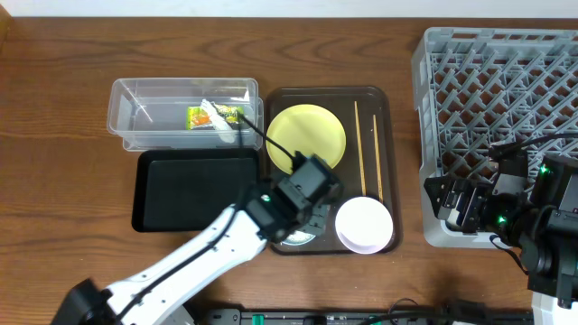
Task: Sort waste into correct bins and load items into the dishwasher rack
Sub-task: 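Move the left gripper to the blue rice bowl and grasp its rim, then lift the blue bowl over the black tray and tip the rice out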
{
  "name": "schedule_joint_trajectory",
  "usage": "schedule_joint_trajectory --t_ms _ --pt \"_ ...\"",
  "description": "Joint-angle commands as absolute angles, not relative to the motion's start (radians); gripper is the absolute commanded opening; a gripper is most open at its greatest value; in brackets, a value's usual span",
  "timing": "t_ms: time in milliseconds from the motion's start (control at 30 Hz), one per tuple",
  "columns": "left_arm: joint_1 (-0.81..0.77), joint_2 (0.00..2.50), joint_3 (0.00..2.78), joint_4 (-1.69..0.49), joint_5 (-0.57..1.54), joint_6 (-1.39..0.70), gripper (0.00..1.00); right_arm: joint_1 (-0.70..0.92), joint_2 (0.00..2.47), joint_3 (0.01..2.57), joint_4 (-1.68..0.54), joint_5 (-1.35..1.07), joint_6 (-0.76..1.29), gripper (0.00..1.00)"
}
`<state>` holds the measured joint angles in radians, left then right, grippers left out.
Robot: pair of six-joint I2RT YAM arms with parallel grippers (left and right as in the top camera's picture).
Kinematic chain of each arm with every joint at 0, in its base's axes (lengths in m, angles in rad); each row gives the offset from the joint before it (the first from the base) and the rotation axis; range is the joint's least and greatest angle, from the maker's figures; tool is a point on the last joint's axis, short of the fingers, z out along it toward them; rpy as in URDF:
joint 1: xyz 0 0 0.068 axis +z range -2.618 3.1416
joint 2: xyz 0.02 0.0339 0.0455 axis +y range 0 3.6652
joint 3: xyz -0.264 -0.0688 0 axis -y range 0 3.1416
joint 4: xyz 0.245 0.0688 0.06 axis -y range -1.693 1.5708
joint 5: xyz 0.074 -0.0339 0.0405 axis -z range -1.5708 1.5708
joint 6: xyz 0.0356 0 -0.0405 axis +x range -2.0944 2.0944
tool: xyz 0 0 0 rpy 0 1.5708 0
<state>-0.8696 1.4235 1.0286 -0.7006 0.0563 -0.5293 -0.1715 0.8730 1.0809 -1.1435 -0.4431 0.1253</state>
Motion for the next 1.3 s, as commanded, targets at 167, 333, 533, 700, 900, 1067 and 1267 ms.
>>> schedule_joint_trajectory --t_ms 167,333,533,700,900,1067,1267 --pt "-0.912 1.623 1.030 -0.634 0.079 -0.526 0.40 -0.156 0.871 1.095 -1.145 -0.437 0.126 0.99" --pt "-0.916 1.693 1.030 -0.594 0.079 -0.530 0.39 -0.156 0.871 1.095 -1.145 -0.437 0.126 0.99" --pt "-0.916 1.732 1.030 -0.574 0.079 -0.537 0.24 -0.156 0.871 1.095 -1.145 -0.437 0.126 0.99" --pt "-0.916 1.732 1.031 -0.567 0.079 -0.537 0.06 -0.156 0.871 1.095 -1.145 -0.437 0.126 0.99" --pt "-0.916 1.727 1.094 -0.635 0.080 -0.536 0.06 -0.156 0.871 1.095 -1.145 -0.437 0.126 0.99" --pt "-0.911 1.676 1.213 -0.778 0.082 -0.495 0.06 -0.156 0.871 1.095 -1.145 -0.437 0.126 0.99" --pt "-0.822 1.531 1.243 -0.845 0.120 -0.495 0.06 -0.156 0.871 1.095 -1.145 -0.437 0.126 0.99"
